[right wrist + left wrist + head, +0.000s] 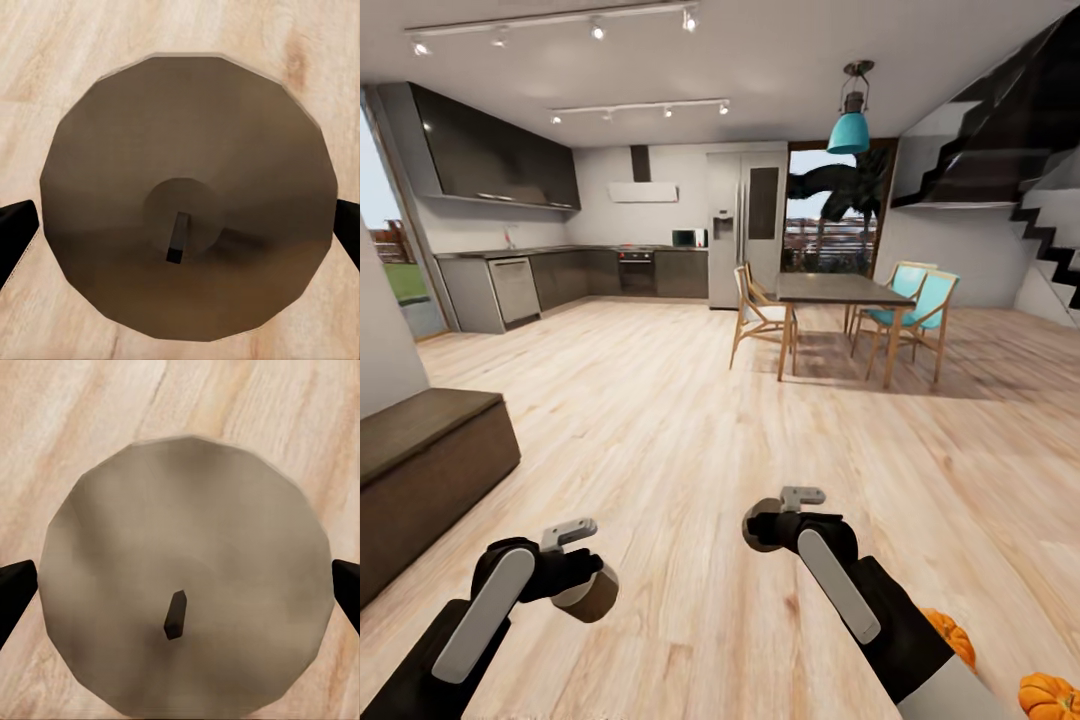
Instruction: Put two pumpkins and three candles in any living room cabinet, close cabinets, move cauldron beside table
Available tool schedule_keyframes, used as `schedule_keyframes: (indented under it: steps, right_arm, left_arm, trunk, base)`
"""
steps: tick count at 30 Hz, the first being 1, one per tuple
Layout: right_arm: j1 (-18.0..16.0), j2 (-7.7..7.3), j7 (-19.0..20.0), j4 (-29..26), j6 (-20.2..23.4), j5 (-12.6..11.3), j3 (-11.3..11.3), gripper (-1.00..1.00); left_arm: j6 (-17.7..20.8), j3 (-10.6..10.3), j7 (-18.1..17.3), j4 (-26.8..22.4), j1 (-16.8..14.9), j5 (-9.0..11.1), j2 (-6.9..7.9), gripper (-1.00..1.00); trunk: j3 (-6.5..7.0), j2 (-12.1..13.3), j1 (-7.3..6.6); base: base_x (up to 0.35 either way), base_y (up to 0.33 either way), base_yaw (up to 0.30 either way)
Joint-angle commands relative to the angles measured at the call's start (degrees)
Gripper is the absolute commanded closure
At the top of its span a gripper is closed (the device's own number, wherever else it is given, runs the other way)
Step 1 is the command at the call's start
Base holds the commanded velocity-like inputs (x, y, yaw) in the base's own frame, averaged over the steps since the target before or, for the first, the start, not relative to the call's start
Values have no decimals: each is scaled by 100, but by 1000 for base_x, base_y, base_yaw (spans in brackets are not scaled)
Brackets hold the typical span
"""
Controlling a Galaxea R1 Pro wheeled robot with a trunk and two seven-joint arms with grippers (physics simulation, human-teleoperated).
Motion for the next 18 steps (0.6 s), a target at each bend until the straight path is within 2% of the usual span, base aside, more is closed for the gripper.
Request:
schedule_keyframes:
  steps: [1, 6, 18]
  right_arm:
    - [-5, -6, -70, -7, 6, -51, 14, 100]
    - [-4, -5, -68, -5, 21, -51, 15, 100]
    - [-5, -5, -69, -4, 25, -55, 15, 100]
  left_arm:
    - [9, -14, 63, -3, -7, 45, -2, 100]
    - [9, -17, 68, -3, -4, 45, -37, 100]
    - [9, -16, 64, -25, -3, 45, -43, 100]
  trunk:
    - [12, 39, -24]
    - [96, 239, -134]
    - [90, 279, -156]
  base:
    - [0, 0, 284]
    - [0, 0, 284]
    - [0, 0, 284]
